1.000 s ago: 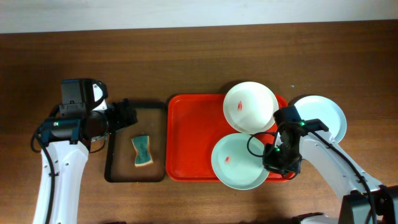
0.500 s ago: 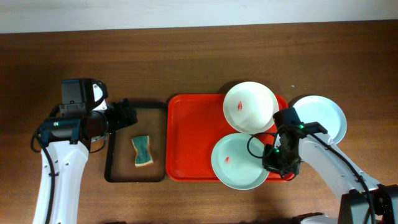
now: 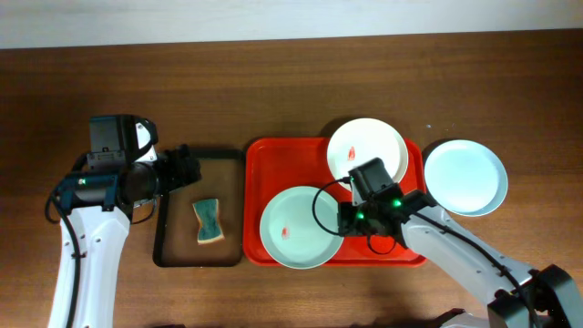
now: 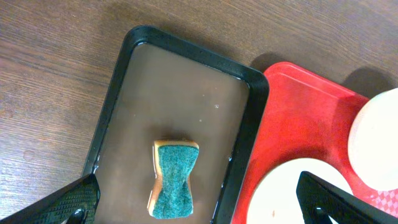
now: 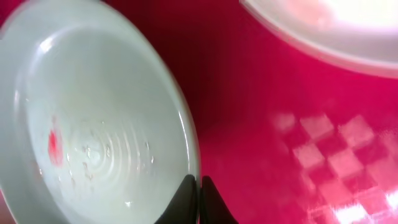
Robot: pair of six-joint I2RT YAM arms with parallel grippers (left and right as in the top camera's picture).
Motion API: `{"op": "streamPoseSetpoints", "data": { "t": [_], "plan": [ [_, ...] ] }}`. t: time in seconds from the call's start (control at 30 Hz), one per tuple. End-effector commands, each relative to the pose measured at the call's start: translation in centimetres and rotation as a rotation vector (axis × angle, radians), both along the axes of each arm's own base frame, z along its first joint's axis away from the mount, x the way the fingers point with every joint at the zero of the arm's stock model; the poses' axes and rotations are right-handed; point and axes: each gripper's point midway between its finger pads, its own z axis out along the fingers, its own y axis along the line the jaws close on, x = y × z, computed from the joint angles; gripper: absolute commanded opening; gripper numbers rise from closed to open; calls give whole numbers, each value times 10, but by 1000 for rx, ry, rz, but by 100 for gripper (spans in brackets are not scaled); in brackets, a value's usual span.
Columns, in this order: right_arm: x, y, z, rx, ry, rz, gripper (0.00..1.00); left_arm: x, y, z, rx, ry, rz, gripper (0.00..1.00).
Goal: Clean dirty plates on tray and stack at the side
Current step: 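Drag the pale green plate with right gripper toward the tray's left side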
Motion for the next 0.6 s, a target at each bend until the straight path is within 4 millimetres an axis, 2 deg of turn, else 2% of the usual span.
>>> {"op": "streamPoseSetpoints", "data": {
  "t": [0.0, 0.1, 0.13, 0.17, 0.2, 0.23, 0.27, 0.3, 0.33, 0.57],
  "plan": [
    [19, -1, 6, -24, -82, -77, 4, 1, 0, 7, -4, -20, 0, 99],
    [21, -1, -11, -39, -48, -100, 5, 1, 0, 7, -4, -20, 0, 99],
    [20, -1, -13, -42, -42, -100, 15, 1, 0, 7, -4, -20, 0, 99],
    [20, 0, -11, -36, -40, -97, 38, 1, 0, 7, -4, -20, 0, 99],
    [21, -1, -6, -33, -42, -100, 52, 1, 0, 7, -4, -20, 0, 99],
    [22, -3, 6, -36, -48, -99, 59, 1, 0, 7, -4, -20, 0, 99],
    [25, -4, 19, -40, -64, -79, 73, 1, 0, 7, -4, -20, 0, 99],
    [28, -4, 28, -44, -83, -67, 99, 1, 0, 7, -4, -20, 0, 99],
    [33, -1, 38, -34, -114, -53, 98, 1, 0, 7, -4, -20, 0, 99],
    [33, -1, 36, -37, -108, -53, 99, 1, 0, 7, -4, -20, 0, 99]
  ]
}}
